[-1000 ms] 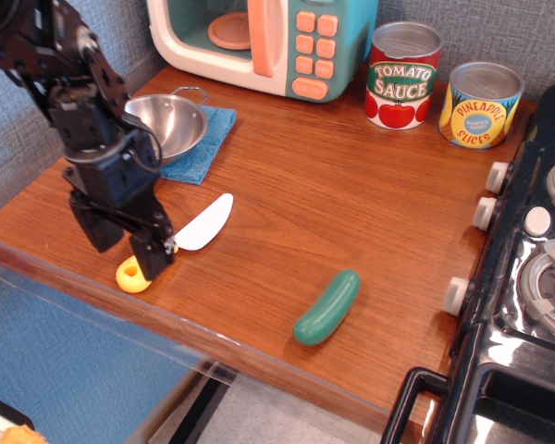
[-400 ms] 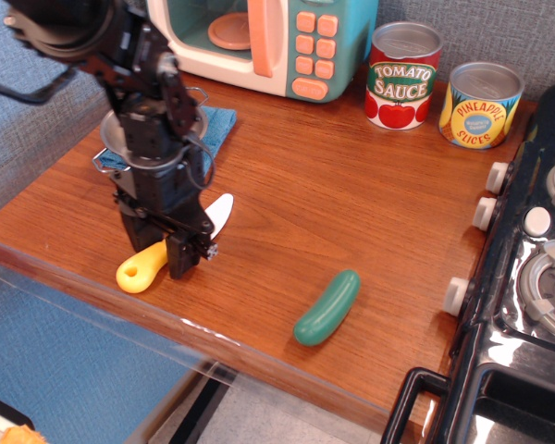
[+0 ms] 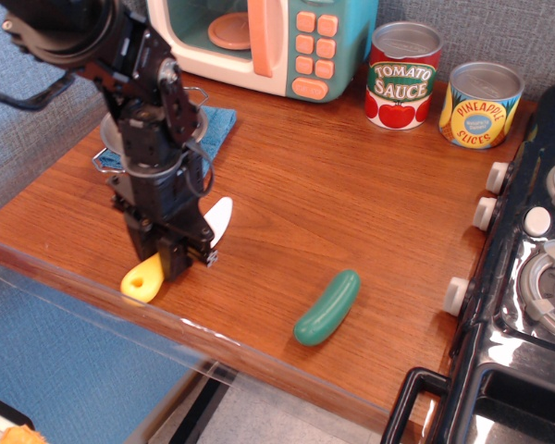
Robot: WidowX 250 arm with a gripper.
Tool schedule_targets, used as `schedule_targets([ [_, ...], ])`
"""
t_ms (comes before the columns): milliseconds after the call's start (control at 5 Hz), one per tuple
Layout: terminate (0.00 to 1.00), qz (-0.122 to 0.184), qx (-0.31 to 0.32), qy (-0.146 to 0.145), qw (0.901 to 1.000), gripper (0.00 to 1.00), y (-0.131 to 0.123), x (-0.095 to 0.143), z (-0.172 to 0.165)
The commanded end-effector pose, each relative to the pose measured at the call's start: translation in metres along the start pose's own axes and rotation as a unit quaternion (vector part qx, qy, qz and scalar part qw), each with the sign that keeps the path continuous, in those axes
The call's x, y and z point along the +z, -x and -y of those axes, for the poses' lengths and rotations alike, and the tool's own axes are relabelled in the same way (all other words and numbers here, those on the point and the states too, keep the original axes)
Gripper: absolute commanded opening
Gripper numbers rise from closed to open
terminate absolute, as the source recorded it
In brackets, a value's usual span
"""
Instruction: Place the knife between cucumber and yellow wider canned good.
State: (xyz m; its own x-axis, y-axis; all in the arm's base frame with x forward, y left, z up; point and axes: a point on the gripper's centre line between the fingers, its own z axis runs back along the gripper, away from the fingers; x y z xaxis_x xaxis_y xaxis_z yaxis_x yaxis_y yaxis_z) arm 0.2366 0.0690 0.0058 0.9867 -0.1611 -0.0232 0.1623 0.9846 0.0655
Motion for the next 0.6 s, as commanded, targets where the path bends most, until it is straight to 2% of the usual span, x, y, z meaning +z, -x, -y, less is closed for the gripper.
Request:
schedule_targets([
  [0,0.00,0.084,0.039,0.025,0.9954,0.00,-0.006,0.069,0.010],
  [200,0.00,0.111,0.047,0.031,0.9922,0.00,-0.029,0.101,0.043],
  [400,0.00,0.097,0.065,0.050,0.9919,0.00,-0.063,0.103,0.074],
])
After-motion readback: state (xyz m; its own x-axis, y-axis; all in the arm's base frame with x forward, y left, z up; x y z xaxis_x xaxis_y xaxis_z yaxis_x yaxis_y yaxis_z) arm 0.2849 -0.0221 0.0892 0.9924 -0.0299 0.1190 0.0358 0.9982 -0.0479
